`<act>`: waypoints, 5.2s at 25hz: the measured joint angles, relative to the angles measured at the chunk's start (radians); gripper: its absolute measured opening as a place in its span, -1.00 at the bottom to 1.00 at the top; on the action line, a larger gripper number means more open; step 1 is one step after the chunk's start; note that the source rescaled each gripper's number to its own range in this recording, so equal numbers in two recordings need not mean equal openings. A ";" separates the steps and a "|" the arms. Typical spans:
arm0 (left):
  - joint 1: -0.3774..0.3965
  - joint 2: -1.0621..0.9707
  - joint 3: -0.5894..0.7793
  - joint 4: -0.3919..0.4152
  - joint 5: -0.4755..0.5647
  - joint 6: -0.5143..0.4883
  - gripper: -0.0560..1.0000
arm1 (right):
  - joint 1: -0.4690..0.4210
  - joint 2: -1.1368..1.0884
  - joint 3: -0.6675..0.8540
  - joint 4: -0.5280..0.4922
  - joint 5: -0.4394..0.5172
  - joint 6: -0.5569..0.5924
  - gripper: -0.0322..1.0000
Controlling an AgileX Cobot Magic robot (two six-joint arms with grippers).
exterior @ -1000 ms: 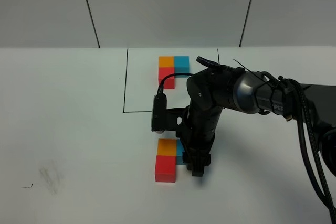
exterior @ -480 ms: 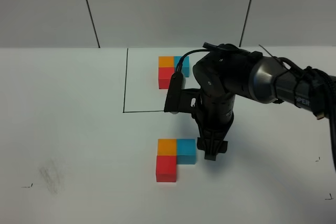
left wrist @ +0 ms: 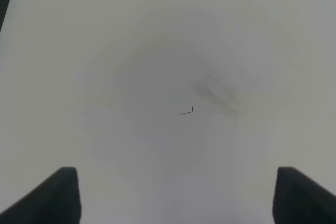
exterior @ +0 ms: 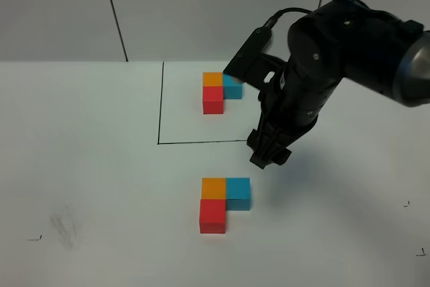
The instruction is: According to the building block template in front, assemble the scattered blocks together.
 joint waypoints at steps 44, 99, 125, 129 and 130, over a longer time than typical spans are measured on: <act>0.000 0.000 0.000 0.000 -0.002 0.000 0.97 | -0.329 -1.368 0.400 -0.287 0.190 0.352 0.11; 0.000 0.000 0.000 0.000 -0.002 0.000 0.98 | -0.329 -1.710 1.027 -0.033 0.044 0.420 0.09; 0.000 0.000 0.000 0.000 -0.003 0.000 0.98 | -0.633 -1.777 1.027 -0.024 0.045 0.420 0.09; 0.000 0.000 0.000 0.000 -0.003 0.000 0.98 | -0.633 -1.777 1.027 -0.024 0.045 0.420 0.09; 0.000 0.000 0.000 0.000 -0.003 0.000 0.98 | -0.633 -1.777 1.027 -0.024 0.045 0.420 0.09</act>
